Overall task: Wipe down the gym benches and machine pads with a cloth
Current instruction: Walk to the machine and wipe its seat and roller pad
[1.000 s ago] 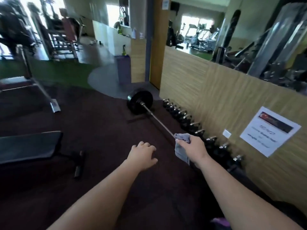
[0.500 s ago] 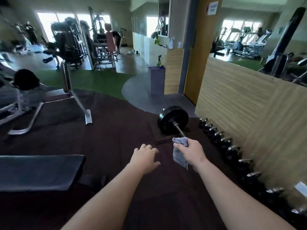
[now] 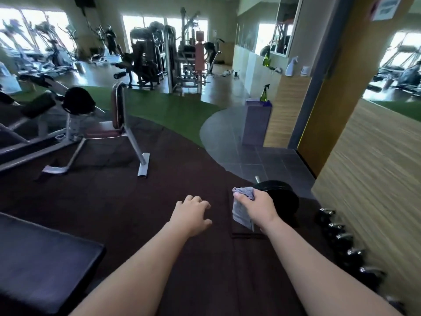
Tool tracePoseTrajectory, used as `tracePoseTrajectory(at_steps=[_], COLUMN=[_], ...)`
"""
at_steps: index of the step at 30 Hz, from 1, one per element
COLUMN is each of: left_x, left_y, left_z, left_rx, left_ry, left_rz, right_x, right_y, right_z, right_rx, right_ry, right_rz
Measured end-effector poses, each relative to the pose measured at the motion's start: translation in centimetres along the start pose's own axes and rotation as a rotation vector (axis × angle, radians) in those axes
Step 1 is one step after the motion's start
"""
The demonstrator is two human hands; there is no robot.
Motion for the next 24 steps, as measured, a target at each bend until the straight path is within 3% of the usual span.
tracePoseTrajectory(at_steps=[7,24], left_x=[-16.4,-60.0], left_y=[-6.7,-25.0], left_z=[-1.5,-4.3], left_rx=[-0.004,-0.034], left_ry=[0.019,-0.008], left_rz=[0.056,0.054], right_x=[-16.7,-58.8], right_y=[0.0,-3.6], right_z=[-9.0,-28.8], right_rx=[-0.03,-0.113], right_ry=[-0.081,-0.031], right_rz=[0.015,-0.005])
Point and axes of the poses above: each hand's wrist, its own x-axis away from the middle knuckle, its own z-axis out of the back of the hand, y = z × x, the point moved 10 cm from there along -x, towards the middle knuckle, and after that the axes turned 12 degrees about y, right-handed, at the moved point
